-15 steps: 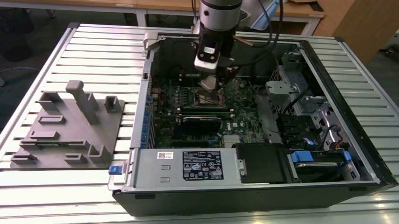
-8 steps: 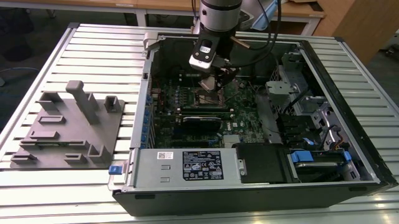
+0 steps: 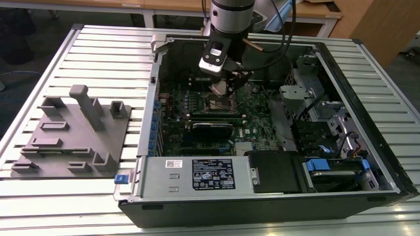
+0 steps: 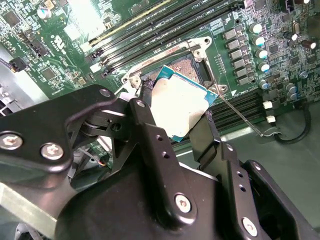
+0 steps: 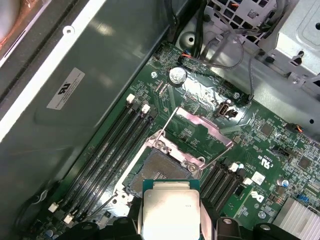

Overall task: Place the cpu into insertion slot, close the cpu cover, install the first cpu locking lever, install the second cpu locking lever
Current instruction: 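Place the cpu into insertion slot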

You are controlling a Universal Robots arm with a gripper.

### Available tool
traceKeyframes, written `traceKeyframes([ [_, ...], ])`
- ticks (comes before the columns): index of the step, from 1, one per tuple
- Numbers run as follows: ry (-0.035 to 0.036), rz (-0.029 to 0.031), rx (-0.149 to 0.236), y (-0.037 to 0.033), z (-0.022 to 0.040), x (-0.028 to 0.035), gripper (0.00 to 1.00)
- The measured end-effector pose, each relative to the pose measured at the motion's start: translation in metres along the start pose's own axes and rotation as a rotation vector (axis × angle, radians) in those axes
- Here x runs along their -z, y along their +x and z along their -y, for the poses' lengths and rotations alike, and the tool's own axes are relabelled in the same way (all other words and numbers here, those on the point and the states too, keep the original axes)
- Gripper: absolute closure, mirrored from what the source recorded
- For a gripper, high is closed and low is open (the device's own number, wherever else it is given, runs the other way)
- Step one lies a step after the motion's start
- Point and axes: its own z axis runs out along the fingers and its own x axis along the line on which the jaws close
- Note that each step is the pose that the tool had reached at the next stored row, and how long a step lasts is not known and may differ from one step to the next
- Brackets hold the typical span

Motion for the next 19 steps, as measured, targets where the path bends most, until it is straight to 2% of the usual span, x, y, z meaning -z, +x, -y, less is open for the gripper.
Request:
traceKeyframes([
  [4,0.0001,0.0008,-0.013,0.0000,0.0000,-0.0001,0.46],
  [9,0.0004,0.0046,-0.083,0.0000,0.0001,-0.0009,0.46],
  [19,0.0003,0.0049,-0.088,0.0000,0.0000,-0.0009,0.46],
])
